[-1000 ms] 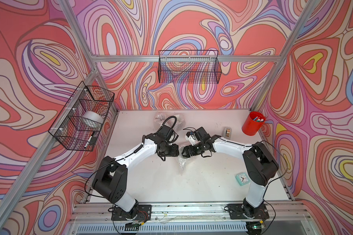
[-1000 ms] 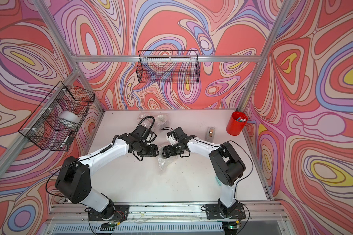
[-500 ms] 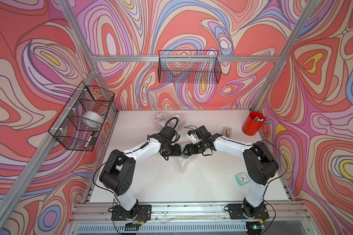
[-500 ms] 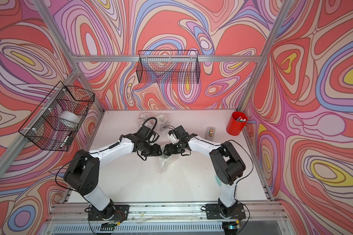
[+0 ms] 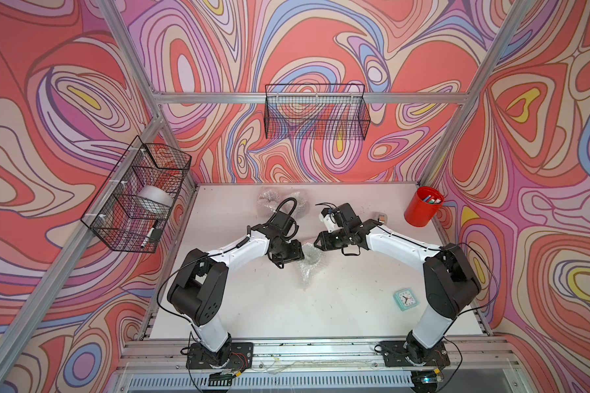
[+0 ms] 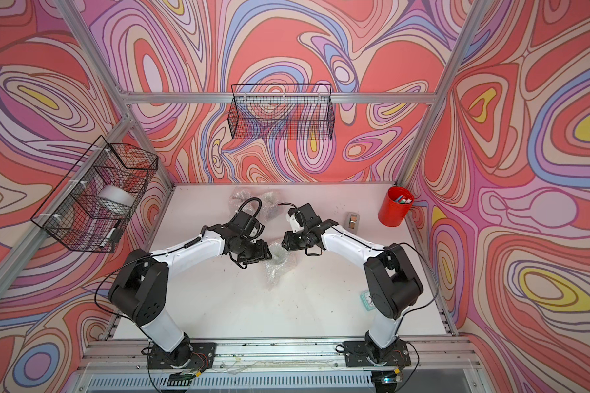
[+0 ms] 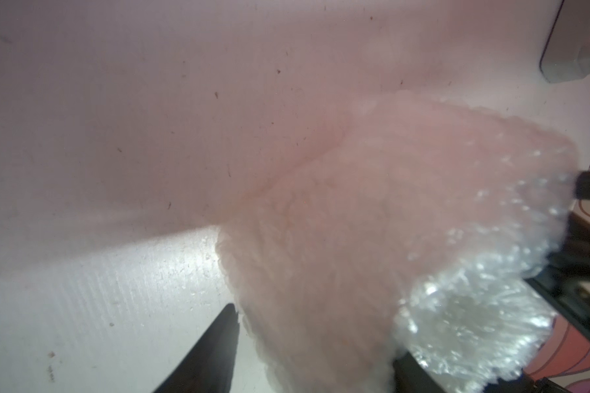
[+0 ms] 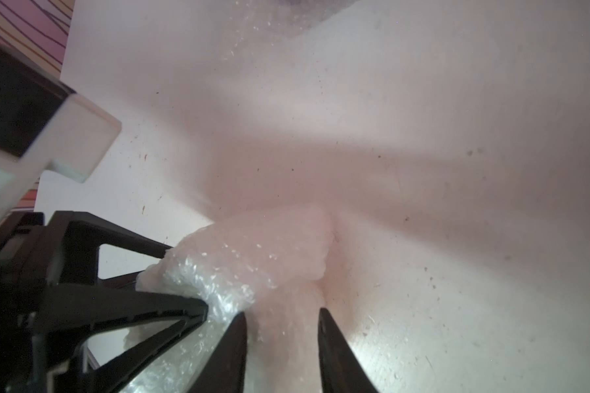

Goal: Wrap mugs in bubble wrap
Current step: Wrap the mug in bubble wrap, then tear off the tape using the Tape Cutter.

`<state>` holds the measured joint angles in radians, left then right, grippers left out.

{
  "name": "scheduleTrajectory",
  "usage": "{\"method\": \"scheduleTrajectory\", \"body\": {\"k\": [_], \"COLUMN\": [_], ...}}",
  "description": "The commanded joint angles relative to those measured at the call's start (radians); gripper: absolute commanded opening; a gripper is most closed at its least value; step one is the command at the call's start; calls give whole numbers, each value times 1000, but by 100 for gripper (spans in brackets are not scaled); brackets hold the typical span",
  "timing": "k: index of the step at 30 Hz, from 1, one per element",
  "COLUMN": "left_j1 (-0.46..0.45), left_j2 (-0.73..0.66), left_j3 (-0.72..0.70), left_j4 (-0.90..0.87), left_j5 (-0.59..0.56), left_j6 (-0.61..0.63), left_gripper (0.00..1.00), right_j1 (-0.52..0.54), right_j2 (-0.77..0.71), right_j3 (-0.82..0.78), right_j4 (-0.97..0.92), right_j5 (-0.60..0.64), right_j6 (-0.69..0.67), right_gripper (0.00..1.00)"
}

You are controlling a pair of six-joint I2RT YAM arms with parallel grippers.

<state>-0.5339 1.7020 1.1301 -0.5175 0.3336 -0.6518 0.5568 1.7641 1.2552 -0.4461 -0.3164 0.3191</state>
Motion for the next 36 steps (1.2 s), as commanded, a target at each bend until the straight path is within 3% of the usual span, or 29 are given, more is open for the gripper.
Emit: {"method": "scheduleTrajectory", "body": {"k": [1, 6, 13, 15, 18, 21, 24, 27, 32, 36], "left_j1": [-5, -5, -5, -5, -5, -5, -5, -5, -5, -5], "left_j2": [16, 14, -1, -1, -5, -8, -8, 1, 14, 14], "left_j3": [-47, -50, -54, -51, -49, -47, -46, -40, -23, -16], "left_j4": [-91, -105, -109, -112, -107, -98, -93, -93, -102, -110], "left_j5": [-39, -45, -32, -30, -22, -13, -13, -10, -9, -19], "left_j6": [-20, -11, -15, -23, -42, -60, -73, -83, -88, -83], "left_gripper": [59, 57, 58, 57, 58, 57, 57, 57, 55, 55], "right_j1": [-1, -1, -3, -6, -22, -56, -147, -282, -589, -719], "right_j2": [64, 124, 213, 174, 73, -76, -188, -278, -313, -261], "right_j3": [34, 94, 177, 165, 118, 11, -100, -220, -340, -329], "right_j4": [-54, -71, -77, -32, 53, 158, 205, 229, 273, 258], "right_j5": [-8, -46, -128, -112, -77, -6, 43, 65, -122, -204], "right_j6": [-60, -157, -237, -199, -117, -16, 74, 126, 188, 173], "right_gripper": [29, 18, 18, 26, 49, 60, 61, 55, 50, 49]}}
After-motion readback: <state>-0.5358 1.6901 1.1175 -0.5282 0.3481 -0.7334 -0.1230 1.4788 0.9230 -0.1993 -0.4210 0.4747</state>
